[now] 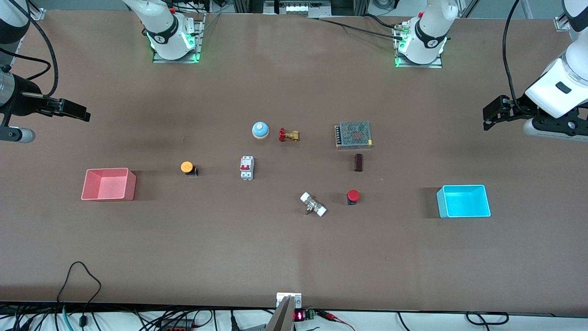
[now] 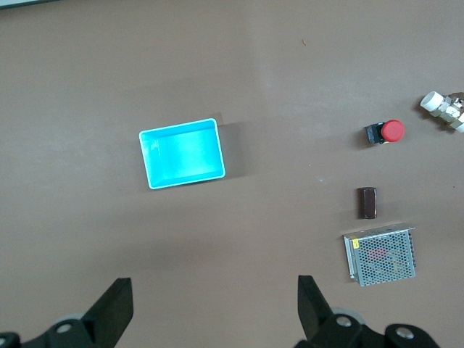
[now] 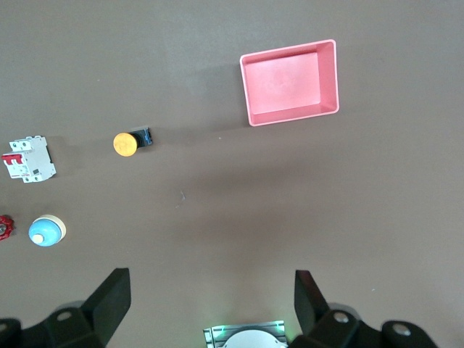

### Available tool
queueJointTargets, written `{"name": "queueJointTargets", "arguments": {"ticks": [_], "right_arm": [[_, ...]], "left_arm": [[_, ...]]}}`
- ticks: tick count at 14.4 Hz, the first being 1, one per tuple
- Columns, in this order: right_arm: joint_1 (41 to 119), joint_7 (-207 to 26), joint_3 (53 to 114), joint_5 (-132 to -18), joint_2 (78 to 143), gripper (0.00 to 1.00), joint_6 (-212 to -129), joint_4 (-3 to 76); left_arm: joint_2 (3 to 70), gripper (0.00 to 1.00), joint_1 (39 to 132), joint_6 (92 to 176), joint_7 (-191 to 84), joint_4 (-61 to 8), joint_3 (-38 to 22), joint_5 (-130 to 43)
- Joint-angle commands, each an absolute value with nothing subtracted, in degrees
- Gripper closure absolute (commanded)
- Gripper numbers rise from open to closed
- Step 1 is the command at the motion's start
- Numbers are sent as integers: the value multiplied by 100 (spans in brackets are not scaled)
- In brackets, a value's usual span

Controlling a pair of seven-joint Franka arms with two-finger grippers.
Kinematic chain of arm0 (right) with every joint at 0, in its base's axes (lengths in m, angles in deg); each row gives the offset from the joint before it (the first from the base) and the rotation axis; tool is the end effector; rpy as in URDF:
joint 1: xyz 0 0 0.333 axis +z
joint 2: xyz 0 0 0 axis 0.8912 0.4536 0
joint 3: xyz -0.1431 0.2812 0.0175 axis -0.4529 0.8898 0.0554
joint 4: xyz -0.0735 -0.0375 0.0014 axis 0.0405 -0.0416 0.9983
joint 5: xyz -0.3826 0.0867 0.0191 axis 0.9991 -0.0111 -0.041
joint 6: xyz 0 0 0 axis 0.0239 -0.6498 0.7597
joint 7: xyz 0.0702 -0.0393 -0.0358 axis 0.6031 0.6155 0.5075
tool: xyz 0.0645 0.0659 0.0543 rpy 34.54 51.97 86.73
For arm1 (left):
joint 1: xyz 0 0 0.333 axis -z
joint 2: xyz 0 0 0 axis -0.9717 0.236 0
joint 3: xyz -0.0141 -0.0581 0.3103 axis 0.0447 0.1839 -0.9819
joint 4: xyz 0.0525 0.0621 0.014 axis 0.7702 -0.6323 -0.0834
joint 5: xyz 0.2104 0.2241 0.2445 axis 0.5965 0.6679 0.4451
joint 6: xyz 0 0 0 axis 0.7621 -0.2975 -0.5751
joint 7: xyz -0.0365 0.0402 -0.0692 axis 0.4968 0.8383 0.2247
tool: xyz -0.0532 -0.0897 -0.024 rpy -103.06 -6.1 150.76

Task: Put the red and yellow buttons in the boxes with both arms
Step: 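Reach the right gripper to the yellow button while the left gripper reaches the red button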

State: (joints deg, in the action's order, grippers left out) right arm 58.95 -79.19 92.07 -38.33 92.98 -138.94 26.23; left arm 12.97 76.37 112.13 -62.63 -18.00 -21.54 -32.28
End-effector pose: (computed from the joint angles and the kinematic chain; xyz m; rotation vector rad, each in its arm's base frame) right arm 0.5720 -0.0114 0.5678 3.1211 -0.2066 -0.2921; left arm 0.5718 -0.0414 0.6017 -3.0978 0.1986 -0.0491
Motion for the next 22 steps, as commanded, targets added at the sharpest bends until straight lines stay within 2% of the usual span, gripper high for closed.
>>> {"name": "queueJointTargets", "arguments": {"ticks": [1,7,12,15,19,20,22], "right_arm": [[5959,-7996,9191,-3797,9289,0,-13963,2593],[5959,-7996,9209,-3832,9455,0,-14025,2593],[6354,-7909,9227,-3797,10034,0,-14340,2681],[6592,-7786,9218,-3727,10176,0,-15077,3136],[6812,-7329,9227,-3613,10220,0,-16456,4068],[6812,-7302,9227,-3595,10220,0,-16921,4392],[6821,-7302,9253,-3595,10220,0,-17843,4972]], "left_arm": [[1249,0,7573,11168,-6229,-1812,-2096,-3303],[1284,0,7582,11142,-6229,-1795,-2096,-3303],[1503,0,7722,10124,-6265,-1777,-2070,-3382],[2169,0,8082,10121,-6213,-1760,-2070,-3469],[2942,0,8477,11454,-5372,-1715,-2078,-3918],[3259,0,8600,11736,-4985,-1524,-2087,-3892],[4145,0,8864,11976,-4081,-700,-2087,-3883]]}}
